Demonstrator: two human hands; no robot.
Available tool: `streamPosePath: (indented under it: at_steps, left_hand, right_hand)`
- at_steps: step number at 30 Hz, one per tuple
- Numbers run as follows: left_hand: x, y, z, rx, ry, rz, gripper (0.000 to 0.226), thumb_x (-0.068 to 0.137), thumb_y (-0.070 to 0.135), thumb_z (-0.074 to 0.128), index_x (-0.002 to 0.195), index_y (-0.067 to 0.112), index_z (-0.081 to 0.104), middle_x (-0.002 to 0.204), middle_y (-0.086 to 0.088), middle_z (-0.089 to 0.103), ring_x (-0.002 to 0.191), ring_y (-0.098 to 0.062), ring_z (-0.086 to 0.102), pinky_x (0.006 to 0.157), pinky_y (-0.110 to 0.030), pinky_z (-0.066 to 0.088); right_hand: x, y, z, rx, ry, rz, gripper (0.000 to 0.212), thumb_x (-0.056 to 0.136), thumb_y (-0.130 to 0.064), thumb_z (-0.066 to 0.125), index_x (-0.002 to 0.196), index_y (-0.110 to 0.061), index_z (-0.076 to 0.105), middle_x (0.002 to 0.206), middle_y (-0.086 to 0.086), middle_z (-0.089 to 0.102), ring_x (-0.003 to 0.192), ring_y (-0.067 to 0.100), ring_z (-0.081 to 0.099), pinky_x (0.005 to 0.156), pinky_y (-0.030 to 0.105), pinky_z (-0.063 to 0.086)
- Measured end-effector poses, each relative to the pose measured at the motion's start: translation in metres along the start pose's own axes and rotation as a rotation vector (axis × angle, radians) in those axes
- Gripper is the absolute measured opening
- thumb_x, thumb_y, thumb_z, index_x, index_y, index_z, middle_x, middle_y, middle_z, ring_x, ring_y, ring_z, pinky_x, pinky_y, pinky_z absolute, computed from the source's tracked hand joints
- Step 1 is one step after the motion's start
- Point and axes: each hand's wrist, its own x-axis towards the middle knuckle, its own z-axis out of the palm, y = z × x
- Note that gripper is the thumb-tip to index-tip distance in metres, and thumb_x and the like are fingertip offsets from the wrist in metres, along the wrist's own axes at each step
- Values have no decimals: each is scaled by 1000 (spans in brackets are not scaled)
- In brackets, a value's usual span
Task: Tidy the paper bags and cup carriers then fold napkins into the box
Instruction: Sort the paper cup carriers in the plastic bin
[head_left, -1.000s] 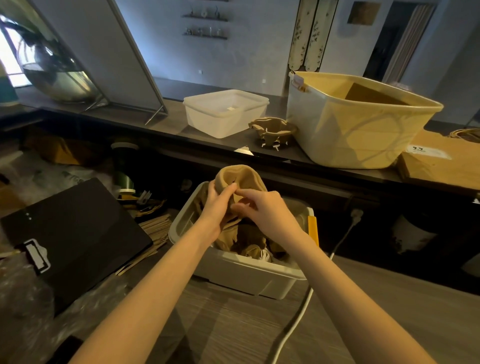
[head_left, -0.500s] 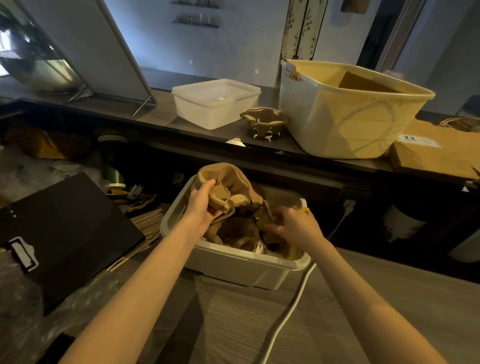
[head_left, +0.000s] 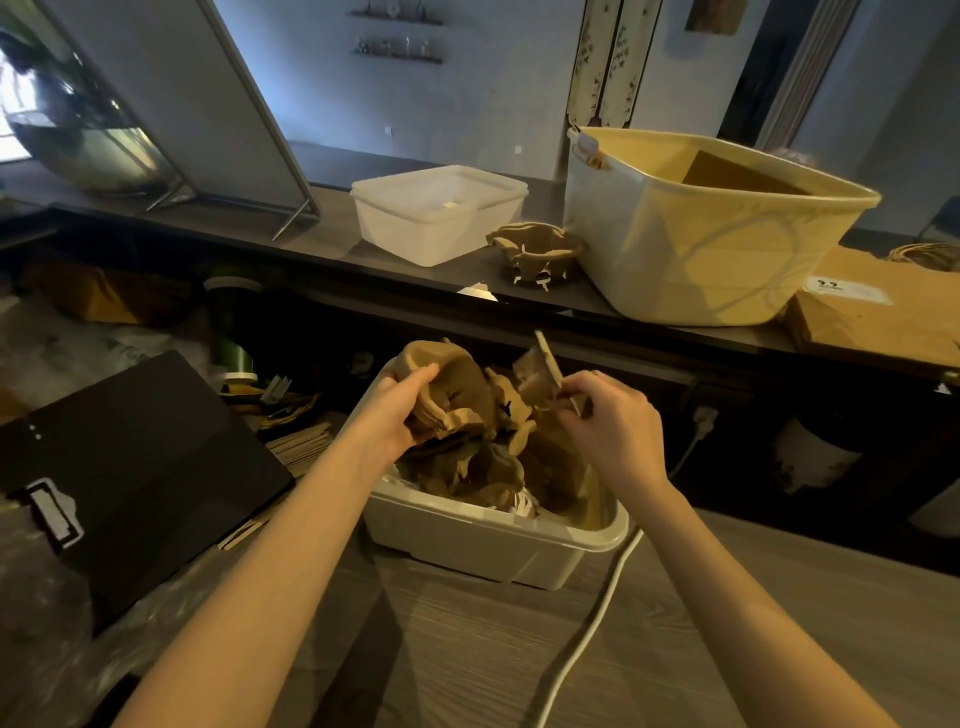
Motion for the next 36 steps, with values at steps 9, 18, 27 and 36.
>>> streamPosePath:
  at_steps: [9, 18, 27, 36]
  left_hand:
    - [-11, -1, 11, 26, -242, -24, 49, 90, 50, 46, 129, 20, 50, 114, -13, 64, 106, -28, 59, 88, -42, 49]
    - [-13, -4, 5, 59, -288, 70, 50, 90, 47, 45, 133, 22, 44, 117, -9, 62, 107, -25, 59, 85, -40, 51]
    - [-8, -4, 0, -83, -207, 36, 43, 90, 26, 58, 130, 19, 44, 118, -14, 57, 105, -27, 58, 75, -37, 53]
    - [-1, -6, -12, -306, -35, 33, 47, 89, 22, 58, 132, 23, 41, 122, -11, 51, 116, -30, 49, 93, -48, 45]
  right_hand:
    - [4, -24, 14, -22, 153, -370, 17, 76, -18, 76, 90, -15, 68, 89, 0, 69, 74, 14, 67, 58, 22, 51]
    - [5, -28, 26, 9, 12, -404, 26, 76, -16, 76, 101, -14, 72, 95, 3, 71, 78, 19, 70, 64, 34, 59]
    - [9, -24, 22, 184, -258, -330, 29, 88, -19, 63, 117, -21, 64, 118, -7, 61, 101, 6, 59, 86, 20, 49]
    - [1, -1, 34, -98, -640, -335, 38, 84, -33, 68, 119, -25, 57, 112, -6, 52, 99, 9, 53, 77, 20, 49]
